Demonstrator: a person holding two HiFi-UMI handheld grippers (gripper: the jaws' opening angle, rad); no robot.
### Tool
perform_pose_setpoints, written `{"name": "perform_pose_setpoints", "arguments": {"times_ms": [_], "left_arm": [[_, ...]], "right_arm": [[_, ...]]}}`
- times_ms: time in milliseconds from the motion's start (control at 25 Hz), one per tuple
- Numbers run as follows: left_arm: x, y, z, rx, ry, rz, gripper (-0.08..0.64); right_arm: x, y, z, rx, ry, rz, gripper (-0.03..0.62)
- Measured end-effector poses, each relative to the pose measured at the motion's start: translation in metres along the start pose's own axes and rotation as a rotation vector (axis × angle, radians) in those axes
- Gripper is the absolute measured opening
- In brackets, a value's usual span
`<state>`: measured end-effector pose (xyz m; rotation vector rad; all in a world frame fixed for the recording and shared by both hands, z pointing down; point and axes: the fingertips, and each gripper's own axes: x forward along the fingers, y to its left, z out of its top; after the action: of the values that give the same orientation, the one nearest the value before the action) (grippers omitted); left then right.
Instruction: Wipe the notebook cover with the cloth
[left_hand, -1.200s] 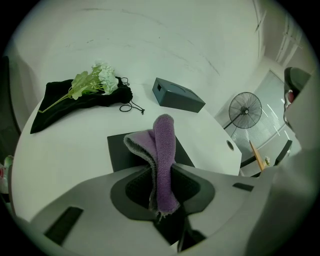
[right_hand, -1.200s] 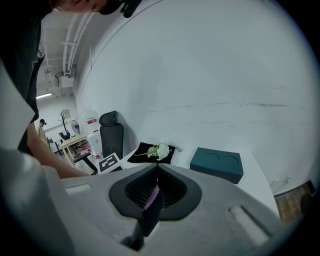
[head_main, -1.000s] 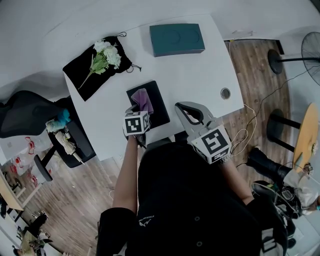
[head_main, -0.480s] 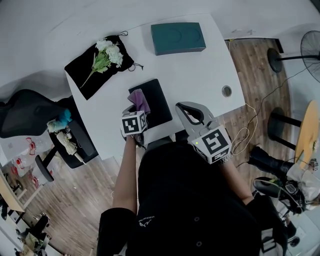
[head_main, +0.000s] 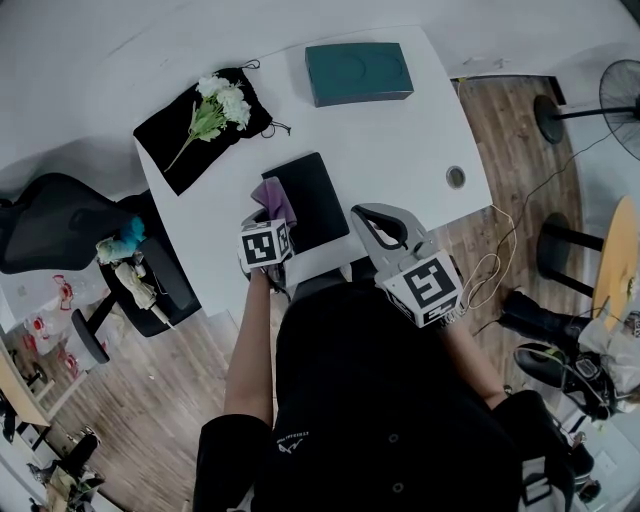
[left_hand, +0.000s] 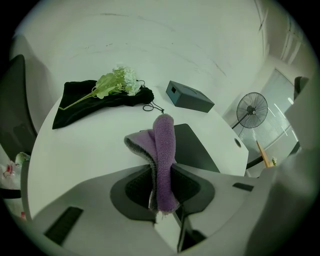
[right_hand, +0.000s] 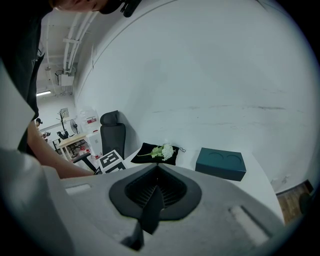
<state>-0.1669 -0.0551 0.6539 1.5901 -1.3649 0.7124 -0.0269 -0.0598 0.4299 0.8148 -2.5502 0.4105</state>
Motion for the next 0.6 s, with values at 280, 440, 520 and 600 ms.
{"name": "perform_pose_setpoints", "arguments": {"times_ms": [280,440,520,600], "left_arm": [[-0.006,0.010,-0.006,-0.009,0.010,0.024,0.089],[-0.012,0.014,-0.011,-0.025,0.004,0.037,0.087],[-0.016,0.016,-0.013,-0.029,-0.001,0.043,0.087],[-0.020,0.019,-0.016,-0.032,-0.001,0.049,0.087]], "right_arm": [[-0.003,0.010,0.002,-0.002,-0.007,-0.003,0.005],[-0.005,0.018,0.001,-0.010,-0.010,0.010,0.005],[-0.006,0.022,0.001,-0.011,-0.013,0.013,0.005],[-0.007,0.025,0.002,-0.013,-0.018,0.016,0.005]]}}
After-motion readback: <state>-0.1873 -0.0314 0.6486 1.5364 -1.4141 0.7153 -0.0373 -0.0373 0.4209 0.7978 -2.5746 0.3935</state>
